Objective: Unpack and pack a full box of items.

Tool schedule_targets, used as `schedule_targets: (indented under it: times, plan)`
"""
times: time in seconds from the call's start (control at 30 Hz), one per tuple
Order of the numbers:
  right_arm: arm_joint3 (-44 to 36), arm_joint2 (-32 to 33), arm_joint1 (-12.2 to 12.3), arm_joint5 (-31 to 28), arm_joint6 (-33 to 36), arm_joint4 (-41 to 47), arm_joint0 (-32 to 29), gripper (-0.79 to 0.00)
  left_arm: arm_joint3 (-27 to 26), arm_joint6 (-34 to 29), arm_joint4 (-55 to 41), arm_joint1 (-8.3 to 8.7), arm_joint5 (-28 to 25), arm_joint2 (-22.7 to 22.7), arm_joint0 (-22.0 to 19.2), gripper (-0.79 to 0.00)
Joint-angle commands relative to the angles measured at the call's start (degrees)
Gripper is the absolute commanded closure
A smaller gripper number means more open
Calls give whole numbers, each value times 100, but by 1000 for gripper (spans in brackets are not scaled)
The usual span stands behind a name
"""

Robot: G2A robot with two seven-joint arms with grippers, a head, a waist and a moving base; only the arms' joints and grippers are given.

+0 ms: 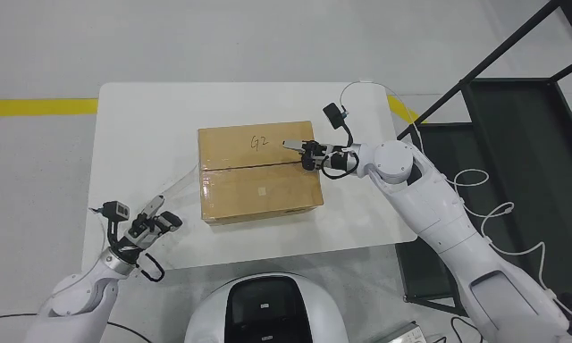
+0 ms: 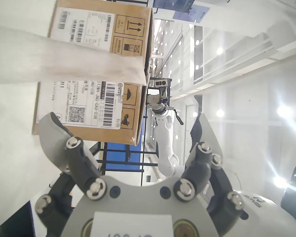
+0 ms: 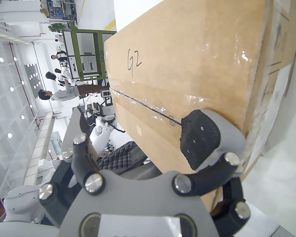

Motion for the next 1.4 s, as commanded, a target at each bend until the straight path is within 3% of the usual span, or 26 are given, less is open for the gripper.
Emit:
schedule_targets:
  times: [0.0, 0.17, 0.67, 0.77, 0.87, 0.9, 0.97, 1.07, 1.37]
  plan:
    - [0, 0, 0, 0, 0, 0, 0, -785, 21, 100, -205, -30, -104, 19, 101, -785]
    - [0, 0, 0, 0, 0, 0, 0, -785, 101, 289, -459, -109, -324, 134, 118, -785]
    - [0, 0, 0, 0, 0, 0, 0, -785, 611, 978, -420, -378, -233, 702, -529, -785]
    - [0, 0, 0, 0, 0, 0, 0, -785, 719, 1085, -492, -414, -245, 701, -578, -690]
    - [0, 0, 0, 0, 0, 0, 0, -785, 806, 1055, -549, -437, -298, 670, -623, -656]
    - [0, 0, 0, 0, 0, 0, 0, -785, 825, 1056, -590, -446, -315, 659, -624, -616]
    - [0, 0, 0, 0, 0, 0, 0, -785, 846, 1013, -652, -459, -315, 639, -622, -419]
    - [0, 0, 0, 0, 0, 0, 0, -785, 852, 974, -694, -471, -347, 580, -590, -342]
    - [0, 0, 0, 0, 0, 0, 0, -785, 809, 1017, -614, -505, -277, 446, -520, -351]
